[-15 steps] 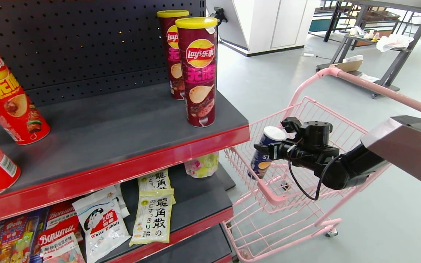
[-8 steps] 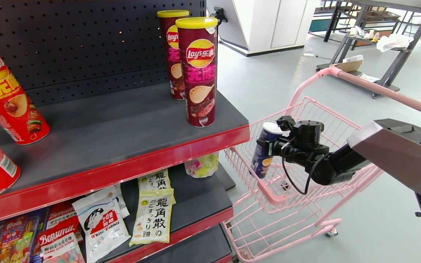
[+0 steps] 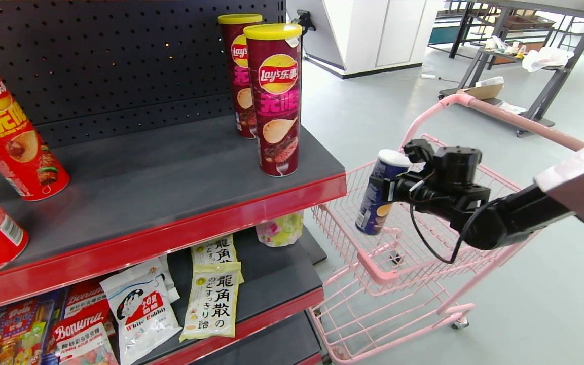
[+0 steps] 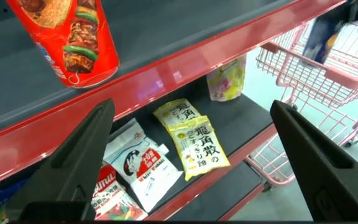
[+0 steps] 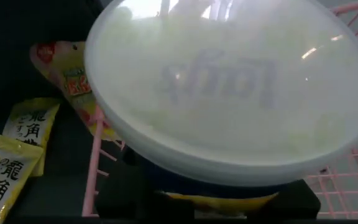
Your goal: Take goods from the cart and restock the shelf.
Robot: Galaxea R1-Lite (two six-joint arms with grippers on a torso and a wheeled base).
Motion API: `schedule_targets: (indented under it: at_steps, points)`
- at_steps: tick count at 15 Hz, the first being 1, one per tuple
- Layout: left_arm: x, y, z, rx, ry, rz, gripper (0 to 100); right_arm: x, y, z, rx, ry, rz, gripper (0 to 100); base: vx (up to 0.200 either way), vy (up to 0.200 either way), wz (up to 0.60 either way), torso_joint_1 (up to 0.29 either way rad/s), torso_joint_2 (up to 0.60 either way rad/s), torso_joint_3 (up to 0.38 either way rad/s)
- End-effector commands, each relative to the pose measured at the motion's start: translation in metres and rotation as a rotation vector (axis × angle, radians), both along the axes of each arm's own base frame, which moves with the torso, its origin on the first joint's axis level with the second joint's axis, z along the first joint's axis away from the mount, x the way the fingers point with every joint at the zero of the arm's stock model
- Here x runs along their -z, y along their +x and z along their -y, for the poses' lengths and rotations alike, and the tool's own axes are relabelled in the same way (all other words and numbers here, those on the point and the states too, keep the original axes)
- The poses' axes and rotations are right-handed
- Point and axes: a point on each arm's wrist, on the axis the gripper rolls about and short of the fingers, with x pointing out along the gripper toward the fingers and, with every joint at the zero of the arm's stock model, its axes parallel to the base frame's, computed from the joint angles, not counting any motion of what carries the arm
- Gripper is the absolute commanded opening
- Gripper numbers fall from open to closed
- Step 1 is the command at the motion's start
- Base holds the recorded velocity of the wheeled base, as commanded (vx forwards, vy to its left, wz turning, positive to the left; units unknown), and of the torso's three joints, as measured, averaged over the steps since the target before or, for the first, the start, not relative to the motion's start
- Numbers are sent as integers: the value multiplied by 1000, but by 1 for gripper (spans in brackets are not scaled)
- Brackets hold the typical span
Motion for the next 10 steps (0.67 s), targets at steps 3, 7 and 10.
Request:
schedule_targets:
  at_steps: [3, 7, 10]
  points:
    - [-2, 7, 2, 17, 15, -42, 100, -140, -125, 43, 135, -35, 109, 0, 0, 0, 0, 0, 0, 0]
    - [-10, 24, 6, 37, 47, -118, 100, -152, -231, 54, 88, -58, 50, 0, 0, 0, 0, 0, 0, 0]
    - [-24, 34, 10, 99, 46, -115, 100, -147, -293, 46, -99, -67, 25, 0, 0, 0, 0, 0, 0, 0]
